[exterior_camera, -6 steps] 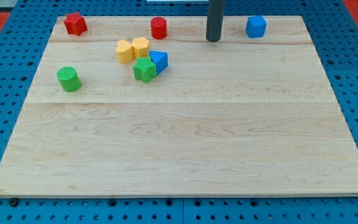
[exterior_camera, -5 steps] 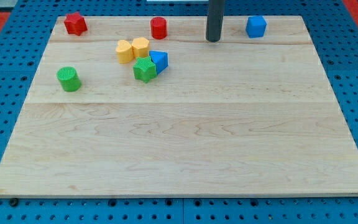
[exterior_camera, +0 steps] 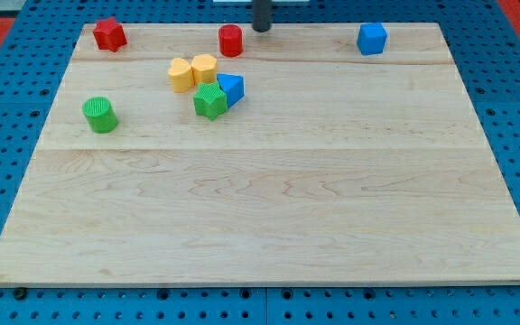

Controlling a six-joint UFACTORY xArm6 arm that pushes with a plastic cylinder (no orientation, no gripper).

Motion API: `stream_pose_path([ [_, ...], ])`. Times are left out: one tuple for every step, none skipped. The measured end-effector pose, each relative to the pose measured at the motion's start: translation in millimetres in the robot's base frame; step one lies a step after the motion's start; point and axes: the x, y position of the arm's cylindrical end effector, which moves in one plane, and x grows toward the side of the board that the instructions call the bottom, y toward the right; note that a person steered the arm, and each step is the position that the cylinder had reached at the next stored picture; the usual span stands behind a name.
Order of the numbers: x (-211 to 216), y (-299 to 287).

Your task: Push the red star to the right side of the board

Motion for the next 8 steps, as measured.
stream_pose_path([
  [29.5,-14.2],
  [49.6,-24.1],
  [45.1,-26.9],
  [40.1,-53.2],
  [24.2,-68.6],
  [54.0,-108.6],
  [80.9,-176.6],
  [70.1,-241.5],
])
